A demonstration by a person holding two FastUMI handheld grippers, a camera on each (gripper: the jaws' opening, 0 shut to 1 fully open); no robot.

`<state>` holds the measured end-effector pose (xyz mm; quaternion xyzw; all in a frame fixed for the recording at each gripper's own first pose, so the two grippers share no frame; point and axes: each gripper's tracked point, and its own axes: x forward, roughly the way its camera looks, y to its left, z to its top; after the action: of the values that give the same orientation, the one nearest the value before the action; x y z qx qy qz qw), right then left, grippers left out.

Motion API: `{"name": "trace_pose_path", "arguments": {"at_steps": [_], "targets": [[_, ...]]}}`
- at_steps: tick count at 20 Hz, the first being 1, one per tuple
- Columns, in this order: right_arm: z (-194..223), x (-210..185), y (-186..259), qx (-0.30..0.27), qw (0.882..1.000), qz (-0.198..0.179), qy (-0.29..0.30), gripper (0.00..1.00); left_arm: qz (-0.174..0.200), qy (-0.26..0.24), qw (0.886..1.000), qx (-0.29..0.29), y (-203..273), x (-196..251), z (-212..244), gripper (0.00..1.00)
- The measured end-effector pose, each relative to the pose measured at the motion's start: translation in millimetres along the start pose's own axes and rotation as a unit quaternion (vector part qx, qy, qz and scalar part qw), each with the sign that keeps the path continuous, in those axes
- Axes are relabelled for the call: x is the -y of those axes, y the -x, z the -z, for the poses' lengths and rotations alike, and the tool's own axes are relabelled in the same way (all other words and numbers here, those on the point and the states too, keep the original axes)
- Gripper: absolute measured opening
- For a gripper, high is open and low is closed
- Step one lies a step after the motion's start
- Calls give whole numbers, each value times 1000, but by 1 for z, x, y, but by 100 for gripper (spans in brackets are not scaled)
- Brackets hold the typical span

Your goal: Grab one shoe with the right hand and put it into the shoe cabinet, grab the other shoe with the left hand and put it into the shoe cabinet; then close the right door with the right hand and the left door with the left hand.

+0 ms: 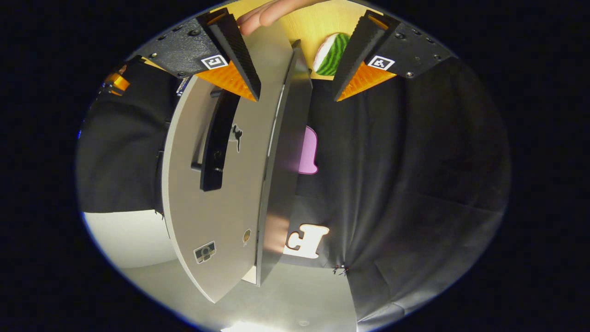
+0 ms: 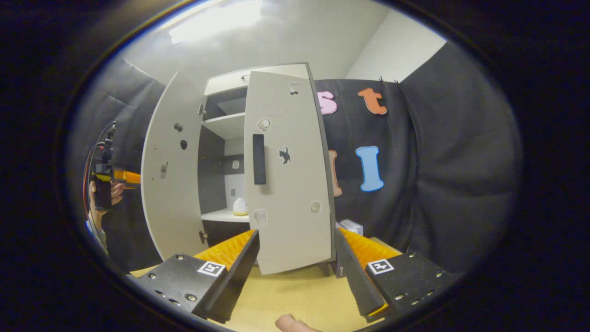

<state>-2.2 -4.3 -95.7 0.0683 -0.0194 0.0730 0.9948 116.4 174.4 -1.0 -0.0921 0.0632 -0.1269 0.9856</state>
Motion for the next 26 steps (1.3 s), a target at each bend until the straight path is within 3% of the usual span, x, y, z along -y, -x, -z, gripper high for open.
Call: {"name": "trace_pose_path", "arguments": {"at_steps": [2, 3, 4, 6, 12, 14, 15, 18, 23, 24, 25, 26], "targets": [[13, -1, 8, -14, 999, -2, -31, 96, 0, -19, 1000, 9, -5, 10, -10, 94], [13, 1, 12, -12, 999, 0, -38, 95, -8, -26, 1000, 12, -5, 9, -14, 88], [8, 2, 16, -5, 999, -1, -39, 96, -12, -23, 999, 22, -5, 10, -20, 90], [6, 1, 21, 2, 999, -9, -40, 96, -17, -19, 1000, 11, -7, 12, -20, 82], [-1, -2, 35, 26, 998, -25, -57, 96, -17, -20, 1000, -5, -12, 45, -13, 87], [0, -1, 39, 29, 999, -22, -30, 96, -20, -24, 999, -15, -18, 59, -9, 82], [-2, -1, 41, 34, 999, -19, -18, 96, -26, -37, 999, -19, -20, 65, -6, 87], [2, -4, 43, 31, 999, -26, -21, 94, -54, -73, 996, -19, -28, 68, -3, 87], [4, 2, 42, 29, 999, -19, -24, 94, -46, -57, 997, -26, -28, 68, -1, 87], [5, 5, 42, 29, 999, -19, -24, 94, -46, -59, 997, -26, -28, 68, -2, 82], [6, 4, 43, 28, 999, -21, -21, 94, -46, -60, 997, -26, -27, 68, -3, 87], [8, 3, 43, 27, 999, -22, -16, 94, -47, -61, 997, -27, -27, 69, -3, 82]]}}
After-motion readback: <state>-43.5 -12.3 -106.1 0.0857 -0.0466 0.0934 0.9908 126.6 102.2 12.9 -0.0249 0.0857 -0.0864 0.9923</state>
